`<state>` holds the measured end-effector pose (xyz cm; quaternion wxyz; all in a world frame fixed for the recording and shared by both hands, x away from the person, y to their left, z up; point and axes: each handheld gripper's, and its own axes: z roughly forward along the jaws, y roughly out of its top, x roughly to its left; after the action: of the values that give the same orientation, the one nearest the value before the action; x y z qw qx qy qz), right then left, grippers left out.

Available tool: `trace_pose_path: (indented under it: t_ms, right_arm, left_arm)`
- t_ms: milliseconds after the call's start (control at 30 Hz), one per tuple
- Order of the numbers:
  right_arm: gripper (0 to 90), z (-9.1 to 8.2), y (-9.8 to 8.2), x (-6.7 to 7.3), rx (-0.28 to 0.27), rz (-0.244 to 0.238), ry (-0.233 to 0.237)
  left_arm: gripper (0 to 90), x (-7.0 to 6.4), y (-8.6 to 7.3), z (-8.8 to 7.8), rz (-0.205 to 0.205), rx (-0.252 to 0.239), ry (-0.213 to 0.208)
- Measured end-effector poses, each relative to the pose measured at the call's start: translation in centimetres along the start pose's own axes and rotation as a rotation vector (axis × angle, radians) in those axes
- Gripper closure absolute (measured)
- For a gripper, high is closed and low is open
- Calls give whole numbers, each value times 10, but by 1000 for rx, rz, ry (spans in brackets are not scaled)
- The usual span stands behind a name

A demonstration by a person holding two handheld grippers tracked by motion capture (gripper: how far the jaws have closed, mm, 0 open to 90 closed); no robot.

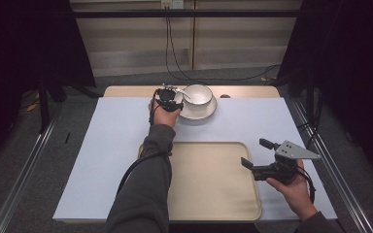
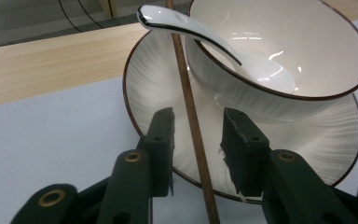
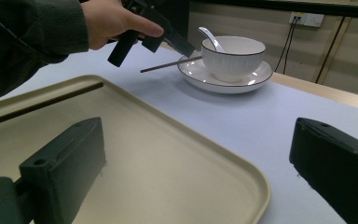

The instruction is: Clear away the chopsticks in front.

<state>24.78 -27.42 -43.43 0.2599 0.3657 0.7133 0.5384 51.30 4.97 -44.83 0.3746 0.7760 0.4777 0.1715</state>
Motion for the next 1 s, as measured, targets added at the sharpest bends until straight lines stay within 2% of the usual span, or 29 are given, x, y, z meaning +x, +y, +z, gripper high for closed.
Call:
trace_pose_path:
  t_ms: [67, 167, 267, 367, 433, 467, 500, 533, 600, 667, 733, 767, 833, 1000]
  right_arm:
    - [30, 0, 0, 0, 2, -3, 0]
    - [30, 0, 0, 0, 4, -3, 0]
    - [31, 0, -1, 0, 15, 6, 6]
    - [31, 1, -1, 0, 15, -5, 8]
    - [32, 2, -1, 0, 15, -2, 9]
    - [32, 2, -1, 0, 17, -3, 11]
    - [32, 2, -1, 1, 16, -1, 6]
    - [32, 2, -1, 1, 20, -8, 13]
    - [33, 2, -1, 2, 20, -6, 16]
    - [34, 3, -1, 1, 23, -4, 21]
    - [34, 3, -2, 1, 30, -4, 23]
    - [34, 3, -2, 1, 31, -4, 24]
    - [34, 3, -2, 2, 28, -9, 21]
    - [35, 3, -2, 2, 31, -15, 25]
  left_arm:
    - [670, 2, 0, 1, 16, 19, -3]
    - [686, 0, 0, 4, -12, -3, 16]
    - [702, 0, 1, 6, -8, -4, 5]
    - [721, -1, 0, 9, -10, -3, 14]
    - [735, 1, 0, 11, -12, 16, 20]
    - [745, 0, -1, 13, -20, 11, 16]
    - [747, 1, -1, 13, -3, 28, 15]
    - [748, -1, -2, 16, -15, 18, 22]
    - [769, 0, -3, 18, -46, 34, 23]
    - [790, 0, -5, 20, -46, 29, 27]
    - [826, 0, -4, 20, -39, 52, 34]
    - [836, -2, -4, 21, -59, 42, 37]
    - [851, -3, -4, 20, -64, 43, 56]
    - [854, -7, -2, 11, -78, 61, 75]
